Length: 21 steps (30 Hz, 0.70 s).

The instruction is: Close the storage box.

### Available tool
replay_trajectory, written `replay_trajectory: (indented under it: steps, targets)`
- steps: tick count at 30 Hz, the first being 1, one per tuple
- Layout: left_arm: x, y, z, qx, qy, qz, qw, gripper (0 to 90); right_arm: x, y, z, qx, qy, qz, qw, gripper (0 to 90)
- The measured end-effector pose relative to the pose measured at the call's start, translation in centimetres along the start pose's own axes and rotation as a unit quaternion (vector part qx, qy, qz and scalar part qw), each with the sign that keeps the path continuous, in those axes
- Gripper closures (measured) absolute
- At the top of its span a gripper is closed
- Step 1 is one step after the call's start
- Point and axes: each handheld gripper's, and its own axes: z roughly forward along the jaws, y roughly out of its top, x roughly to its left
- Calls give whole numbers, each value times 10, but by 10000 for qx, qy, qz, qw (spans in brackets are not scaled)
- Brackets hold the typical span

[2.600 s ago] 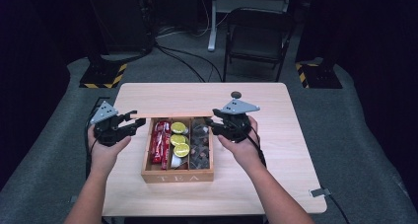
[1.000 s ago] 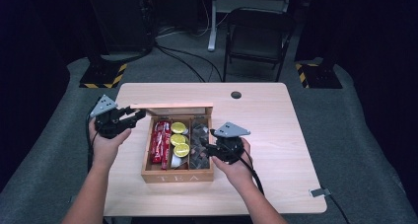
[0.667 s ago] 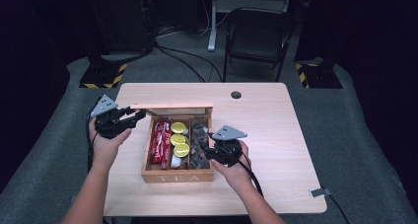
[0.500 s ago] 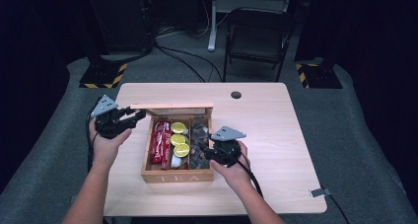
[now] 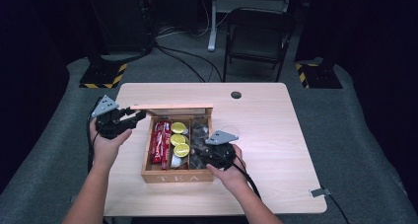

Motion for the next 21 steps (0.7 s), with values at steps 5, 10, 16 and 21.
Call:
replay_trajectory:
  steps: [5, 10, 16, 21]
  targets:
    - [0, 0, 0, 17, 7, 14, 10000, 574, -2, -2, 10, 108, 55, 96, 9999, 551]
    - [0, 0, -1, 36, -11, 23, 10000, 574, -3, -4, 20, 208, 151, 83, 9996, 574]
    - [0, -1, -1, 25, -9, 22, 10000, 573, -2, -5, 30, 360, 206, 103, 9991, 569]
    - [0, -1, -1, 43, -28, 20, 10000, 573, -3, -9, 40, 585, 265, 59, 9979, 560]
